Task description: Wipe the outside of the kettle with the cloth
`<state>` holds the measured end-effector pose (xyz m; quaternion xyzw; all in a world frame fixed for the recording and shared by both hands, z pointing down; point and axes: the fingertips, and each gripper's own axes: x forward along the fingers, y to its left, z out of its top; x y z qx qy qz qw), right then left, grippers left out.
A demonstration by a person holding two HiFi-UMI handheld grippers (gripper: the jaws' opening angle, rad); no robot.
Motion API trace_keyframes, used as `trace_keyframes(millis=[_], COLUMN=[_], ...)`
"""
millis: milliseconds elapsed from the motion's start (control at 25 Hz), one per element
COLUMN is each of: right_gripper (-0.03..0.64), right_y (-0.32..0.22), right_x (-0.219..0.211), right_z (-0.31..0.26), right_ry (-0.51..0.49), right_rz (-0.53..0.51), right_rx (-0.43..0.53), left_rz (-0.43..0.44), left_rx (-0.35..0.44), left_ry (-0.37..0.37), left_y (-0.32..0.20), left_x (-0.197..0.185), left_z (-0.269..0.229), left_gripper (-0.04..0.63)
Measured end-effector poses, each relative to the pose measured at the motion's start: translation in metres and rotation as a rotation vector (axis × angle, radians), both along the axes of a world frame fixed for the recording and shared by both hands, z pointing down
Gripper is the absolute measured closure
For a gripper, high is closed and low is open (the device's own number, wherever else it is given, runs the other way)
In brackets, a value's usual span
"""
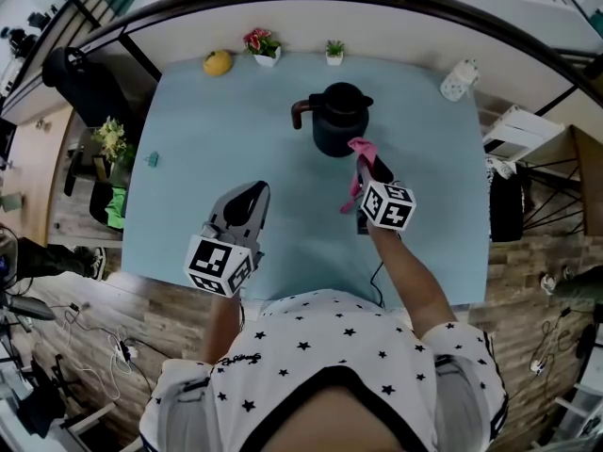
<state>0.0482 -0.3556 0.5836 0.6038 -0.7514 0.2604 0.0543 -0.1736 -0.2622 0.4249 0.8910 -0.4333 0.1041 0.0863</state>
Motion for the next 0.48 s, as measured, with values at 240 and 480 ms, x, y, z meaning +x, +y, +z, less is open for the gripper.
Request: trace_keyframes(millis=[240,480], right_gripper=[0.497,0.496], right_y=[0.029,0.015], right_x=[-0.071,-0.122], right_z=[0.007,0.028], right_ry=[0.001,0.079], right_rz=[-0.208,-0.278], right_rx=[-0.035,-0.090], left_rz=[0.021,0.008], left_rx=[-0.005,-0.005], left_ry=[0.010,0.022], left_y=[-0.002,0.000], left_x=[0.003,-0.005], left_z=[0.002,0.000], left_gripper=[0.560,0.560])
